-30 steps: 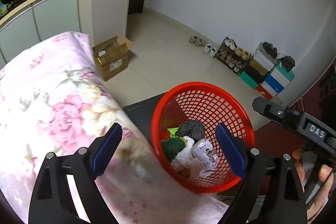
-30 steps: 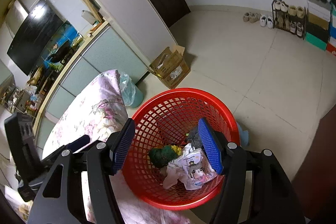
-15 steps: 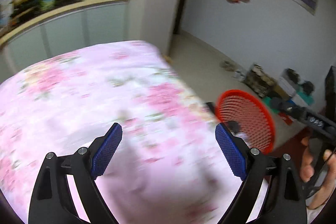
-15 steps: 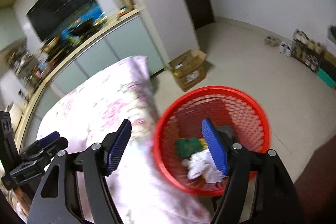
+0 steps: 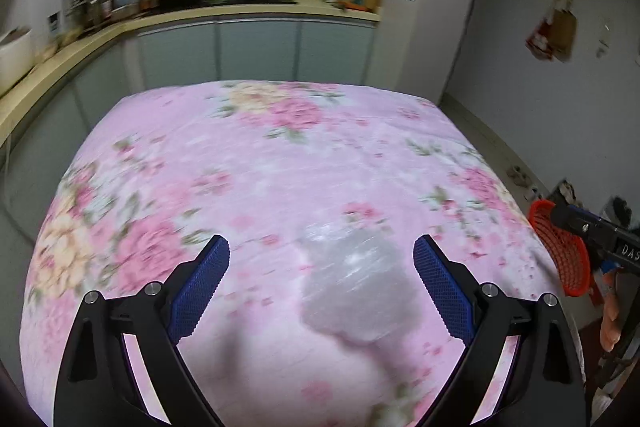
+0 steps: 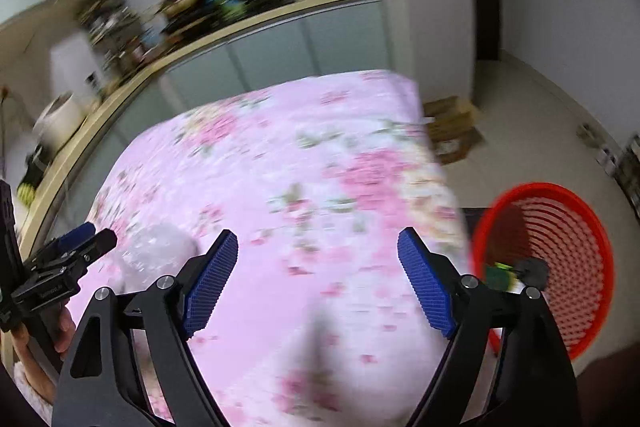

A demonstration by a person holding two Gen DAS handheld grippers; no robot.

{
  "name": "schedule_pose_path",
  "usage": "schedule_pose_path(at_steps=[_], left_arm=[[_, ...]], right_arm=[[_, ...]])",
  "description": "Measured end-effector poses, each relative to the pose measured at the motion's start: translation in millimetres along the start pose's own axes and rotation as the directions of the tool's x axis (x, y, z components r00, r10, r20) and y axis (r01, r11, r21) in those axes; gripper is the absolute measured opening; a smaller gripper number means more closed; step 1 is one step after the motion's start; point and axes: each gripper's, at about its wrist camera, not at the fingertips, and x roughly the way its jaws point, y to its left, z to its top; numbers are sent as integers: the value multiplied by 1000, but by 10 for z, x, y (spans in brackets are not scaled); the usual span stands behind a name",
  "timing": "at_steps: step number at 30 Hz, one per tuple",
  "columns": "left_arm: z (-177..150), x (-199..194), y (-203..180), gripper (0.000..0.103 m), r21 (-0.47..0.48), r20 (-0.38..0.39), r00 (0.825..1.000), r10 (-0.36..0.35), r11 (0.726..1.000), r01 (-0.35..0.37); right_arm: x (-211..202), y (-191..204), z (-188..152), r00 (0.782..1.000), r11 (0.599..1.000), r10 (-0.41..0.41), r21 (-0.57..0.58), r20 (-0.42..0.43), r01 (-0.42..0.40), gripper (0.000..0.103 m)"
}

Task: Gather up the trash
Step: 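Return the right tool to the bed and grasp the clear plastic bag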

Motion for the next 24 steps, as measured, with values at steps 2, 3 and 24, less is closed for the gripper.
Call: schedule_pose_path(at_steps=[2, 3, 24], left_arm=[[-61, -69, 191, 90, -41, 4, 1000, 13, 999, -13], [-83, -90, 268, 90, -60, 7, 1000, 20, 998, -20], [-349, -284, 1045, 90, -197, 4, 996, 89, 977, -86]], right_arm=[[86, 206, -10, 999, 999, 29, -40, -26, -30, 81], [130, 308, -16, 998, 997, 43, -61, -40, -46, 81], [893, 1606, -269, 975, 944, 99, -290, -200, -155, 89]])
